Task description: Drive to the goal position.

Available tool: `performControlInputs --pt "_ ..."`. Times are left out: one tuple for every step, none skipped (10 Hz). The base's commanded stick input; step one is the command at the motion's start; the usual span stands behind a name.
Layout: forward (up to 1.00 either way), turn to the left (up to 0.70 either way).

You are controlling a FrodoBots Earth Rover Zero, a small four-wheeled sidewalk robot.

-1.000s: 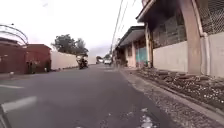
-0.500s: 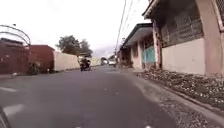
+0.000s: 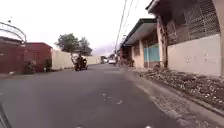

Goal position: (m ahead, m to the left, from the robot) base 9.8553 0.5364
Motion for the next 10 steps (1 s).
performControlInputs --pt "1.00 0.00" --pt "1.00 0.00" --pt "1.00 0.00" --pt "1.00 0.00" --pt "1.00 0.00" --pt "1.00 0.00" --pt "1.00 0.15" --pt "1.00 0.25" --pt "1.00 0.18" --pt "1.00 0.02"
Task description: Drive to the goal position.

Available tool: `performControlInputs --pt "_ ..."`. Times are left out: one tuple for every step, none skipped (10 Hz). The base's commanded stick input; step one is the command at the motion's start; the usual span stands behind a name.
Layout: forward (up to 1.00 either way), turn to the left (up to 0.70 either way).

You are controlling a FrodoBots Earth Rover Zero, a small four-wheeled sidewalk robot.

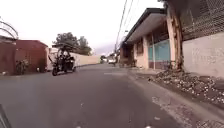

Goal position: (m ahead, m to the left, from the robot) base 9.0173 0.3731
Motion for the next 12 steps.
performControlInputs --pt "1.00 0.00" --pt "1.00 0.00" --pt "1.00 0.00" --pt "1.00 0.01" --pt "1.00 0.03" --pt "1.00 0.18" --pt "1.00 0.37" --pt "1.00 0.32" --pt "1.00 0.01" --pt "1.00 0.07" --pt "1.00 0.25" --pt "1.00 0.40"
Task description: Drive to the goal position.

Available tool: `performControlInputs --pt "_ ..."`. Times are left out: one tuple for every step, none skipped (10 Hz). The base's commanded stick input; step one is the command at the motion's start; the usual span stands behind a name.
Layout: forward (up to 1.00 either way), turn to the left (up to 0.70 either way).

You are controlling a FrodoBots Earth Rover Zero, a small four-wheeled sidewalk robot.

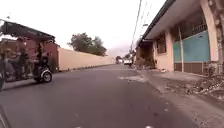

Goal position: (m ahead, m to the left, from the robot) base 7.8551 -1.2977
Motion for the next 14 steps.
performControlInputs --pt "1.00 0.34" --pt "1.00 0.29" --pt "1.00 0.21" --pt "1.00 0.13" --pt "1.00 0.04" --pt "1.00 0.00" --pt "1.00 0.00" --pt "1.00 0.00" --pt "1.00 0.00" --pt "1.00 -0.21" --pt "1.00 -0.32" --pt "1.00 -0.32" --pt "1.00 -0.07" --pt "1.00 0.00"
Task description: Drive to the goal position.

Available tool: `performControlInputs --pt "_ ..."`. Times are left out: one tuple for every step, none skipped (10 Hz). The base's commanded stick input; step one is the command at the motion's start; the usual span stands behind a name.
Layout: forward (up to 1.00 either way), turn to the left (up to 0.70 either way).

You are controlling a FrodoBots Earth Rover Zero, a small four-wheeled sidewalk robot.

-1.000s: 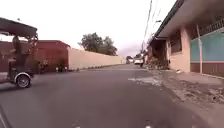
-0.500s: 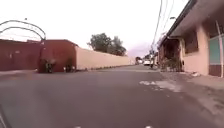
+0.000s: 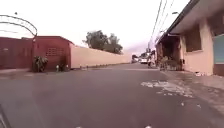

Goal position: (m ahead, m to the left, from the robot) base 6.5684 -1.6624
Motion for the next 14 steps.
performControlInputs --pt "1.00 -0.04" --pt "1.00 -0.14" --pt "1.00 -0.28" --pt "1.00 -0.19" --pt "1.00 0.00" --pt "1.00 0.00" --pt "1.00 -0.05" --pt "1.00 -0.27" --pt "1.00 -0.26" --pt "1.00 -0.07" --pt "1.00 0.00" --pt "1.00 0.00" --pt "1.00 0.00" --pt "1.00 -0.11"
